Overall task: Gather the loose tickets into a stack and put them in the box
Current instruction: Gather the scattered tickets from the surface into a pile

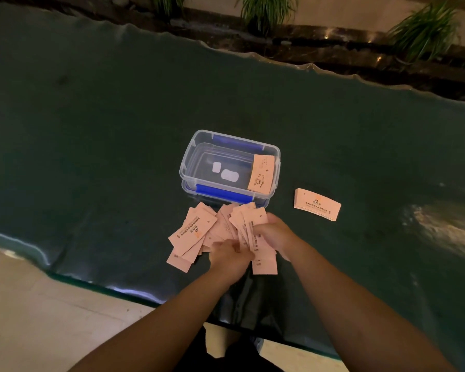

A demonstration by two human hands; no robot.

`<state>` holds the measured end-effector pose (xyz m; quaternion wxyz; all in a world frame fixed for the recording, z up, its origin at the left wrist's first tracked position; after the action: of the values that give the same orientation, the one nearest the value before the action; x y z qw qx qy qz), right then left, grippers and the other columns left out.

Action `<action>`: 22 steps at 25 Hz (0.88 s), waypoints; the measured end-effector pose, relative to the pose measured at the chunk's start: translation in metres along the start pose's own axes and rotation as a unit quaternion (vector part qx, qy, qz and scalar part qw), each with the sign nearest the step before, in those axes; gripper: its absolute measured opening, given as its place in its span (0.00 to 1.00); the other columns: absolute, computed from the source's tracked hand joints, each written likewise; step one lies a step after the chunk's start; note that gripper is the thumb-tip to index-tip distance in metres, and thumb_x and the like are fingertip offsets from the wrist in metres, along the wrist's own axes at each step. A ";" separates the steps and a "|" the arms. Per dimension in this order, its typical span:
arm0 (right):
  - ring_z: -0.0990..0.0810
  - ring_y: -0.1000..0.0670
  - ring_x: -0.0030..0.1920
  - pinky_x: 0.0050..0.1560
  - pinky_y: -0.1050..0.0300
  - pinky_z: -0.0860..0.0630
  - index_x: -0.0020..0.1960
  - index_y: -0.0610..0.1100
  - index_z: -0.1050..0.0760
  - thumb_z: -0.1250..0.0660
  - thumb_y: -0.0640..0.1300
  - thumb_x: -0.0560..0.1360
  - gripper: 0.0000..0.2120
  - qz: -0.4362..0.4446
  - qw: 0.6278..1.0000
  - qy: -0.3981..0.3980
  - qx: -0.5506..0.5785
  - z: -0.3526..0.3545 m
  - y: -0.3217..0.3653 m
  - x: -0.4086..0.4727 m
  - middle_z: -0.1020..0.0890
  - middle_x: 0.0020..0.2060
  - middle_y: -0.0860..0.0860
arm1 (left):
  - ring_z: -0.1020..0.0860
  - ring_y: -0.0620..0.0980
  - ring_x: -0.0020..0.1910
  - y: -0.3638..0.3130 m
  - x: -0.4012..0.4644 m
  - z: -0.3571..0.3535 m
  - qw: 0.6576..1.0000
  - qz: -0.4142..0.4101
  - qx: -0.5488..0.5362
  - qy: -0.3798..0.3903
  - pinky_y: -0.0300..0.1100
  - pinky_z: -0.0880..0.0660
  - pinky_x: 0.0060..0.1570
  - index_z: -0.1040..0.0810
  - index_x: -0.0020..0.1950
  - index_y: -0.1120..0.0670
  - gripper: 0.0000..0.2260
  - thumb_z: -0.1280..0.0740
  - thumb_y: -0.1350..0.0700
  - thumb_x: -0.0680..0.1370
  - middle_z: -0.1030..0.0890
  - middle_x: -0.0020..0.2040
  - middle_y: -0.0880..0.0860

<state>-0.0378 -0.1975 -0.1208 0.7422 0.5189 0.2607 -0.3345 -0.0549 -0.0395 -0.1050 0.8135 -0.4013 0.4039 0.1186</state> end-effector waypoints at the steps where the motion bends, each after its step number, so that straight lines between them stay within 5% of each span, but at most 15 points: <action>1: 0.14 0.47 0.51 0.49 0.48 0.18 0.58 0.52 0.24 0.31 0.41 0.78 0.11 0.005 1.000 -0.002 -0.012 -0.002 0.003 0.002 0.15 0.53 0.48 | 0.25 0.54 0.62 0.001 0.000 -0.001 1.000 0.001 -0.020 0.012 0.46 0.23 0.59 0.22 0.67 0.52 0.20 0.28 0.51 0.75 0.30 0.68 0.54; 4: 0.17 0.49 0.54 0.44 0.54 0.24 0.61 0.53 0.24 0.30 0.41 0.77 0.14 0.025 0.999 0.016 -0.045 -0.006 0.007 0.006 0.17 0.56 0.50 | 0.25 0.45 0.49 0.008 0.001 0.002 0.994 0.021 -0.103 0.021 0.37 0.28 0.39 0.27 0.68 0.51 0.23 0.26 0.54 0.75 0.25 0.63 0.51; 6: 0.18 0.51 0.53 0.43 0.55 0.25 0.59 0.53 0.23 0.29 0.42 0.77 0.13 0.029 0.997 0.030 -0.066 -0.007 0.009 0.006 0.17 0.56 0.51 | 0.26 0.43 0.44 0.014 0.002 0.004 0.985 0.058 -0.157 0.033 0.37 0.31 0.35 0.32 0.61 0.49 0.21 0.25 0.54 0.74 0.24 0.54 0.47; 8: 0.17 0.49 0.52 0.44 0.54 0.24 0.58 0.52 0.23 0.28 0.44 0.76 0.11 0.023 0.995 0.043 -0.089 -0.008 0.009 0.006 0.17 0.55 0.50 | 0.23 0.44 0.45 0.015 0.003 0.004 0.977 0.077 -0.192 0.041 0.39 0.29 0.36 0.33 0.53 0.49 0.19 0.24 0.56 0.73 0.22 0.51 0.46; 13: 0.17 0.46 0.53 0.49 0.50 0.22 0.61 0.49 0.26 0.27 0.47 0.75 0.16 -0.005 0.989 0.061 -0.138 -0.011 0.004 0.000 0.18 0.57 0.48 | 0.18 0.45 0.44 0.009 0.000 0.000 0.966 0.077 -0.243 0.054 0.37 0.25 0.34 0.29 0.51 0.46 0.14 0.26 0.58 0.75 0.18 0.49 0.47; 17: 0.19 0.51 0.51 0.43 0.55 0.24 0.59 0.51 0.29 0.26 0.47 0.74 0.17 -0.002 0.991 0.057 -0.121 -0.007 -0.014 -0.007 0.21 0.55 0.52 | 0.18 0.46 0.49 0.011 -0.004 -0.007 0.970 0.061 -0.227 0.067 0.38 0.25 0.38 0.29 0.62 0.48 0.19 0.27 0.60 0.76 0.18 0.54 0.49; 22: 0.20 0.53 0.52 0.45 0.53 0.25 0.64 0.53 0.28 0.28 0.42 0.75 0.20 -0.021 0.999 0.032 -0.024 0.004 -0.043 -0.016 0.19 0.56 0.53 | 0.21 0.43 0.50 0.012 -0.006 -0.012 0.981 0.024 -0.167 0.095 0.39 0.26 0.41 0.28 0.61 0.47 0.16 0.28 0.56 0.77 0.20 0.52 0.43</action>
<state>-0.0803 -0.2076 -0.1336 0.7388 0.5058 0.3027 -0.3266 -0.0715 -0.0397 -0.1116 0.6900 -0.5313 0.4630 0.1653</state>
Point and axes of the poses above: each hand's wrist, its own x-axis towards the middle knuckle, its own z-axis out of the back of the hand, y = z × x, the point moved 2 cm from there along x, towards the middle knuckle
